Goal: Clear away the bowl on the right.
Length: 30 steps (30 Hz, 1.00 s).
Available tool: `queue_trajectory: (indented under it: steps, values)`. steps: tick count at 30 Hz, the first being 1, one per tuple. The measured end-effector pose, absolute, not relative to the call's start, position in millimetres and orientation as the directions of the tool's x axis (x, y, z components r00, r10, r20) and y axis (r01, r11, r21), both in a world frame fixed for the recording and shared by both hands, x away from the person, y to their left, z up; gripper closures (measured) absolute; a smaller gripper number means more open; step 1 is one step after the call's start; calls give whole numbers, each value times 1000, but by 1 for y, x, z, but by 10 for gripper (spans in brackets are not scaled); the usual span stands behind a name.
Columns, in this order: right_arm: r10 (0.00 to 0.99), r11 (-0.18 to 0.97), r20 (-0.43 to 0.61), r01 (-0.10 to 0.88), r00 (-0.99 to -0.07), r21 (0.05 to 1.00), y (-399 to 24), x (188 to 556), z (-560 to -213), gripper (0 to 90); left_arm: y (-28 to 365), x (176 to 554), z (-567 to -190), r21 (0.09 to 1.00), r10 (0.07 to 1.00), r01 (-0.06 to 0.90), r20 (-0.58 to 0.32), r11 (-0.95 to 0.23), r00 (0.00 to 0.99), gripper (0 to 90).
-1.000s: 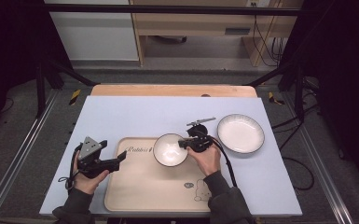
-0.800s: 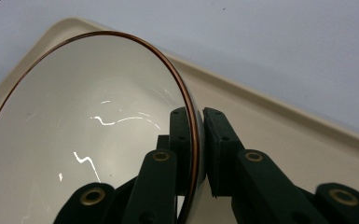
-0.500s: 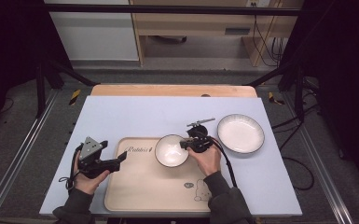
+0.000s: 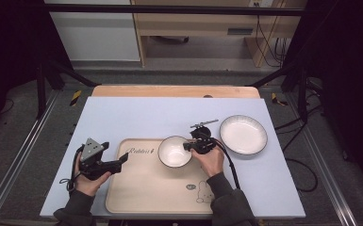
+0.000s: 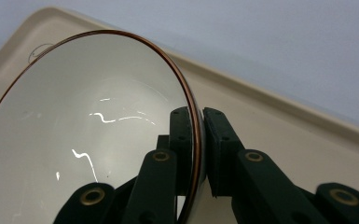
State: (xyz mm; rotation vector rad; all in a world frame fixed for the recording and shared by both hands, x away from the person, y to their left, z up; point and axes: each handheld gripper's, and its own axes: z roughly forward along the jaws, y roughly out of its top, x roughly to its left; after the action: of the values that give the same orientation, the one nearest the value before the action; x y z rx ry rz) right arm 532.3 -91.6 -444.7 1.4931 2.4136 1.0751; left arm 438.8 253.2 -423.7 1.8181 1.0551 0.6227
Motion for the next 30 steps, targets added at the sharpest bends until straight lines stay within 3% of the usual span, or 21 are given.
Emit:
queue_trajectory:
  steps: [13,23,30]
  values:
    - [818,289,236,730,-524,620,-92,534,-448,815,253,439,-424,889,862,401,-16,-219,507,145]
    - [812,283,177,640,-556,714,-98,525,-433,478,254,438,-423,891,862,398,-16,-217,507,145]
    - [817,247,141,561,-559,790,-105,516,-418,308,254,438,-422,894,863,396,-19,-212,504,144]
